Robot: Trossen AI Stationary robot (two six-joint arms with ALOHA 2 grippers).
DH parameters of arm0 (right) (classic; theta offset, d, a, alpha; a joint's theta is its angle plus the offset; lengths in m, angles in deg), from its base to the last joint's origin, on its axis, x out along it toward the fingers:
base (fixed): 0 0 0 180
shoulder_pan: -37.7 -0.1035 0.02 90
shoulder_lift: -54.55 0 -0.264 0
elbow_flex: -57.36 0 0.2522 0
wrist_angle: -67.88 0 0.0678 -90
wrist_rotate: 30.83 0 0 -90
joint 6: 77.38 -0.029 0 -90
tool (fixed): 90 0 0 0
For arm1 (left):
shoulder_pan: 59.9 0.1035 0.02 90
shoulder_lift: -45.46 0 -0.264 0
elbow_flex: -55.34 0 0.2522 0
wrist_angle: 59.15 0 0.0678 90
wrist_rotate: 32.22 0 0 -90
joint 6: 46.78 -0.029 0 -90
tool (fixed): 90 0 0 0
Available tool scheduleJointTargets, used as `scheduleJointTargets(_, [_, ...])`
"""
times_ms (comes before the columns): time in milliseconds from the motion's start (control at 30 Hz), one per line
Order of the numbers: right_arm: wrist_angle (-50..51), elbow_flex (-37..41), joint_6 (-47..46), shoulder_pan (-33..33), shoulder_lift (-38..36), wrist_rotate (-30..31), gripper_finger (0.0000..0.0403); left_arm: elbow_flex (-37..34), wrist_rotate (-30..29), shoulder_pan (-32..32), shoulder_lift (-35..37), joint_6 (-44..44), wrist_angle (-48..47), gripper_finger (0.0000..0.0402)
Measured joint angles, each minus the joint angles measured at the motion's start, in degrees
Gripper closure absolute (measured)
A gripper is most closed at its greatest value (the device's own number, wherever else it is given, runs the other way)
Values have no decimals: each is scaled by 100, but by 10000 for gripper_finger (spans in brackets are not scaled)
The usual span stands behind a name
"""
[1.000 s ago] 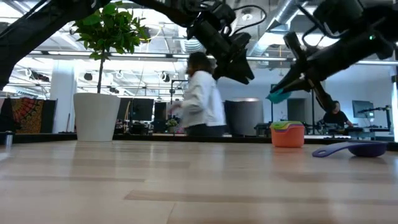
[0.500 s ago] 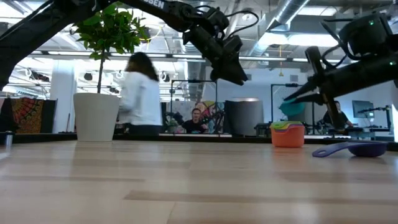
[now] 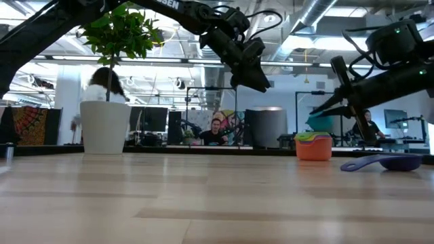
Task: Nest measuring cups in basket
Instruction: Stack the light blue measuring cup on top of the green measuring cup
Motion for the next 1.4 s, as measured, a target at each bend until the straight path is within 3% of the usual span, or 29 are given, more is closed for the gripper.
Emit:
scheduleJointTargets(900, [356,-201,-349,161,1,-313,393,0,-7,-2,0,17,275,265])
scheduleJointTargets(1067, [472,-683,-131,-60,-5,-159,394,0,-8,-4,0,89,243,265])
scheduleJointTargets(1233, [1350,-1013,154,156,2,-153,396,0,-7,-4,1,109,306,265])
scheduleJointTargets(1400, [1262,-1127,172,83,272,-159,396,0,-7,-4,0,155,415,265])
